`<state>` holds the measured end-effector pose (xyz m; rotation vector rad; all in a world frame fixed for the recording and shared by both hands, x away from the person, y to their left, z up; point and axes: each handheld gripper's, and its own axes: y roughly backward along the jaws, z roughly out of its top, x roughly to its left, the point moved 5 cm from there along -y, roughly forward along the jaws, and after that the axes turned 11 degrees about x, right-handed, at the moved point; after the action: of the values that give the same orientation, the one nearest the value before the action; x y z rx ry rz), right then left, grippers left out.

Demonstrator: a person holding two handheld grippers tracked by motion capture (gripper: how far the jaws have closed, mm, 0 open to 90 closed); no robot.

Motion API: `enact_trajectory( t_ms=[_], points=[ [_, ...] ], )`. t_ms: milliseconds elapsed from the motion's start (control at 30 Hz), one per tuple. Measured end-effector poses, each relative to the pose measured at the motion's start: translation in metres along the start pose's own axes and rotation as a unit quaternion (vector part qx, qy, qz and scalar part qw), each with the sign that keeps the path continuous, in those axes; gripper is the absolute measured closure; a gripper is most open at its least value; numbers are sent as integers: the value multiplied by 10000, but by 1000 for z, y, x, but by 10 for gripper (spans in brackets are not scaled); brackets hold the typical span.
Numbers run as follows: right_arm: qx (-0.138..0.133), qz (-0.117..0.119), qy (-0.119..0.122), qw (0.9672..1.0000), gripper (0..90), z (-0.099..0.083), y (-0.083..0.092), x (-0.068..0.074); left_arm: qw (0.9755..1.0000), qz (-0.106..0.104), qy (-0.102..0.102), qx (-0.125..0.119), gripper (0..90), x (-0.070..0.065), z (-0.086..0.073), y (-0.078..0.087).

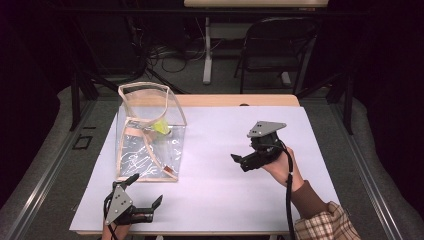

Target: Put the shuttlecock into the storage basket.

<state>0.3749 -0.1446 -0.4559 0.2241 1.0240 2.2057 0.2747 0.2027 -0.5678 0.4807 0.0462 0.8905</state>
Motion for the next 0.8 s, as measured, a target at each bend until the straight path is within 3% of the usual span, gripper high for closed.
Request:
enact_trajectory(
  t_ms=[800],
  points=[
    [-303,-125,-298,9990,0,-65,6,5,10000,-4,11,31,1,0,-1,-1]
  ],
)
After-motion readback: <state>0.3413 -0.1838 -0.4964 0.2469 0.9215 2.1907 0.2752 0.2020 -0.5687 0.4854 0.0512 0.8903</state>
